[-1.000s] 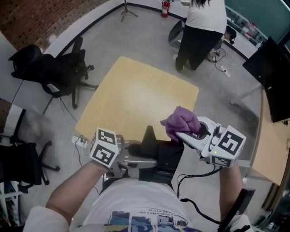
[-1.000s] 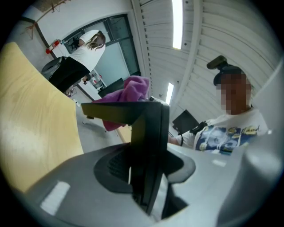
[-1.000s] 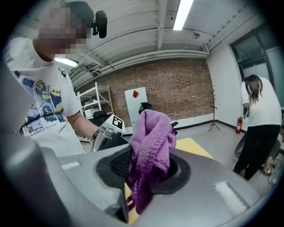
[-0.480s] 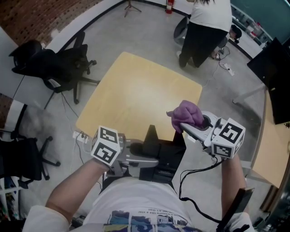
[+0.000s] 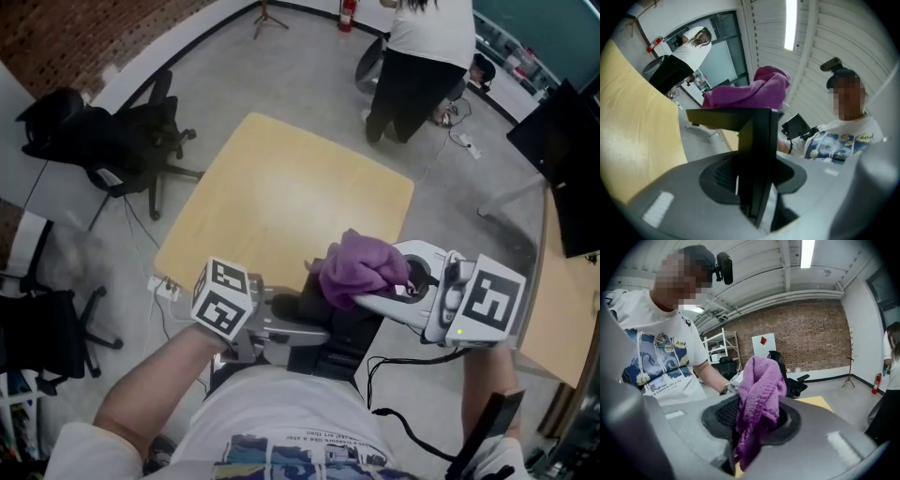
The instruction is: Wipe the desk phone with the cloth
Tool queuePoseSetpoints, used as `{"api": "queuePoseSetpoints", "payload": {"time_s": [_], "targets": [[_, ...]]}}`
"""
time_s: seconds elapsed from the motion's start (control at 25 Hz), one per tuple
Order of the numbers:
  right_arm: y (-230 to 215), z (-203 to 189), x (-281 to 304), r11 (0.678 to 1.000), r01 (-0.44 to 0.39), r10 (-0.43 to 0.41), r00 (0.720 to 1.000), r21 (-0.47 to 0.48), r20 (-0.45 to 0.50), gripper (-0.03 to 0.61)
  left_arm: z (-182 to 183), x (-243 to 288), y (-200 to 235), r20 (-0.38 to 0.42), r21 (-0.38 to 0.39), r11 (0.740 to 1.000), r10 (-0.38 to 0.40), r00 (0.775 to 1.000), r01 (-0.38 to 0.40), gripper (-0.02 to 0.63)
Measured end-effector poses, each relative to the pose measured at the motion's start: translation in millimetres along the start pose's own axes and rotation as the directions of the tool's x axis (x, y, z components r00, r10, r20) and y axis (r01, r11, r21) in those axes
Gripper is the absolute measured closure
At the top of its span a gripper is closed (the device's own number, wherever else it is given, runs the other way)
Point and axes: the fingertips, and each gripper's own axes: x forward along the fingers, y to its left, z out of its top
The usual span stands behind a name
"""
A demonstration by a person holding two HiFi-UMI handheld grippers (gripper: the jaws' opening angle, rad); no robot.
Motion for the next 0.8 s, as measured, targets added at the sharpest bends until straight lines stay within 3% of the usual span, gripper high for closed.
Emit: {"api": "queuePoseSetpoints", "payload": {"time_s": [0.4, 0.6, 0.8], "targets": [[-31.8, -53.7, 4.8, 0.997, 0.051, -0.043, 0.989, 0.055, -0.143, 0.476, -0.4, 2.7, -4.9, -0.006, 0.01, 1.0, 0.001, 1.0, -0.001, 0.431], [-23.9, -24.0, -3.6, 0.999, 0.017, -0.016, 0.999, 0.034, -0.046, 0.476, -0.5, 1.1, -2.9, -0.002, 0.0, 1.0, -0.001, 1.0, 0.001, 0.431], [6.4, 17.9, 3.1, 0.995, -0.097, 0.098, 0.995, -0.039, 0.026, 0.476, -1.7, 2.6, -1.6, -0.008, -0.004, 1.0, -0.008, 1.0, 0.008, 0.431]]}}
